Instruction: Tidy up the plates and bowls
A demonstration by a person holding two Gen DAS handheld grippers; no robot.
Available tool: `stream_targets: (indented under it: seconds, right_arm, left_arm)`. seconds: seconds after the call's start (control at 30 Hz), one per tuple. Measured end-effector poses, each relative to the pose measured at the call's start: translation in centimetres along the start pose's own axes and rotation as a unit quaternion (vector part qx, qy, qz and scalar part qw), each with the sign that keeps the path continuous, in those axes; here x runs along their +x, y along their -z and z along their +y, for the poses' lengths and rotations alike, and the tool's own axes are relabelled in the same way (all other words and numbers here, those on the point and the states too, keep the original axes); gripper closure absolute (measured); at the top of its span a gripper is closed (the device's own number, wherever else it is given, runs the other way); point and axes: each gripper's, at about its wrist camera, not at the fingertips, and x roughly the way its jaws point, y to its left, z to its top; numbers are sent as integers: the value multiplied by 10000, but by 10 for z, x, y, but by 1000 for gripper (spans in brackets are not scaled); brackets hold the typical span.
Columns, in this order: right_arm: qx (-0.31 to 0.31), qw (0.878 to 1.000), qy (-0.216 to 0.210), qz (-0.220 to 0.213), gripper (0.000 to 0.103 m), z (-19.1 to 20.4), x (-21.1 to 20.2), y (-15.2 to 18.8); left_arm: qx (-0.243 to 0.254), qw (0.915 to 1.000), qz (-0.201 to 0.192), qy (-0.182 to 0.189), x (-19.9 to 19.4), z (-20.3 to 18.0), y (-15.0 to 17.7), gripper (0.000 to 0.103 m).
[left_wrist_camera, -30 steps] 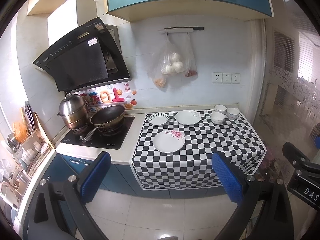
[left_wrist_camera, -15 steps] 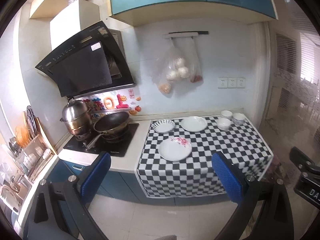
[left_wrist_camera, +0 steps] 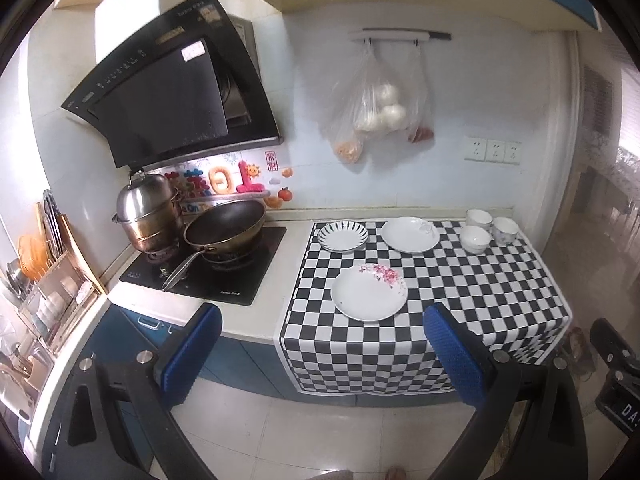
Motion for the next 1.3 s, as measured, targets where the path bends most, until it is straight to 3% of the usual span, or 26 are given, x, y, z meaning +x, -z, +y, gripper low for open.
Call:
stream_targets:
  seconds: [0.27,0.57,0.93,1.07,1.23,1.3]
  right_arm:
    - [-108,9998,-92,117,0,36,111,-44]
    - [-515,9949,-410,768,0,79,301,-90]
    - [-1147,9709,-1001,1848,0,128,489,-86]
    - [-1404,9614,-1046,2125,0,148,533,-69]
    - [-1463,9465,-1184,2623,0,166,582,-47]
    - [-1368,9425,-1255,2778,0,171,597,-40]
  left_arm:
    - [-12,9997,210,-148,92,-7,-23,0]
    - [-37,9961,786,-408,235,-28,-60,0]
    - [60,9851,1647,-483,394,-48,-49,0]
    - [204,9765,2119,-344,445,-51,-30,0]
    - [76,9574,2887,-42,505,-41,-5,4]
    - [15,9481,3180,58,528,-34,5,21]
